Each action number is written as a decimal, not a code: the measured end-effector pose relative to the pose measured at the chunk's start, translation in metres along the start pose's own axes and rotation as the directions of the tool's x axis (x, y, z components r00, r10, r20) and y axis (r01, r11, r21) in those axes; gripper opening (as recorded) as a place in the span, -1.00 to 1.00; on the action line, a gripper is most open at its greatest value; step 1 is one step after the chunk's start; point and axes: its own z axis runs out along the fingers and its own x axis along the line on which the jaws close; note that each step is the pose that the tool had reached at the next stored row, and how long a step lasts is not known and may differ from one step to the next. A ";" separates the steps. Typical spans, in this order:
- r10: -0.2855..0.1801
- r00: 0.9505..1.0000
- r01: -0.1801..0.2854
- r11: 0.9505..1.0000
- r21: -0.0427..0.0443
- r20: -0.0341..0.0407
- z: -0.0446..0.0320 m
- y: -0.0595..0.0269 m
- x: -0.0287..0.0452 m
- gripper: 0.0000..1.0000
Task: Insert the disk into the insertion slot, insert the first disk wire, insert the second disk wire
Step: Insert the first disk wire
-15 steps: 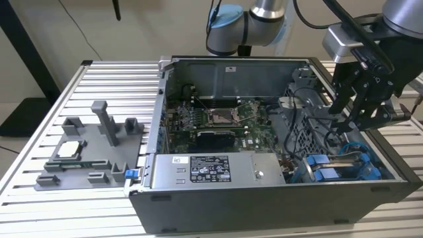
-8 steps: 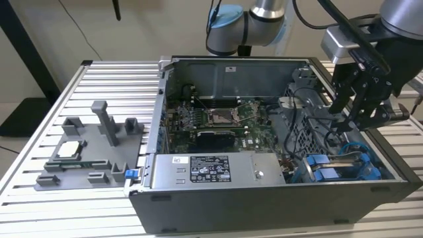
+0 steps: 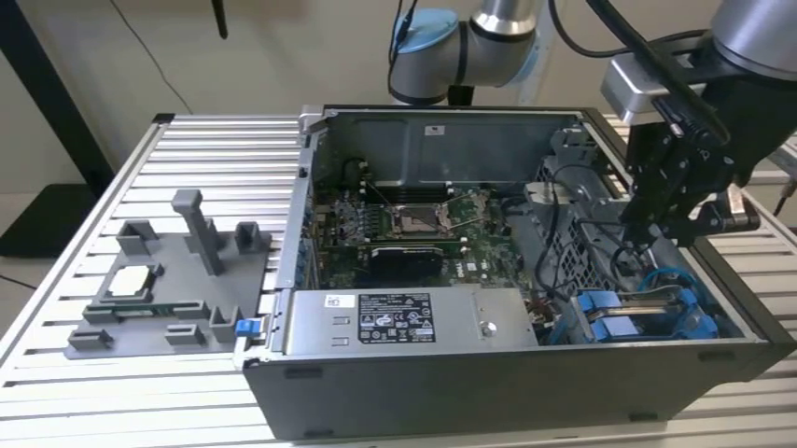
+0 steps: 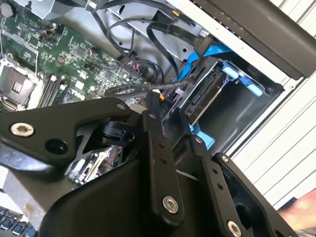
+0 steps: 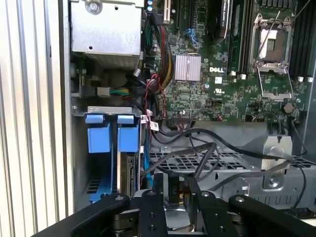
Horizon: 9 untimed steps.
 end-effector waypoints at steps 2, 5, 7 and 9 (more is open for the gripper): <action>0.000 1.000 0.000 1.000 0.000 0.000 0.0007 0.0003 0.0001 1.00; 0.000 1.000 0.000 1.000 0.001 0.000 0.0010 0.0004 0.0002 1.00; 0.000 1.000 0.000 1.000 0.002 0.000 0.0012 0.0005 0.0002 1.00; 0.000 1.000 0.000 1.000 0.002 0.000 0.0013 0.0005 0.0003 1.00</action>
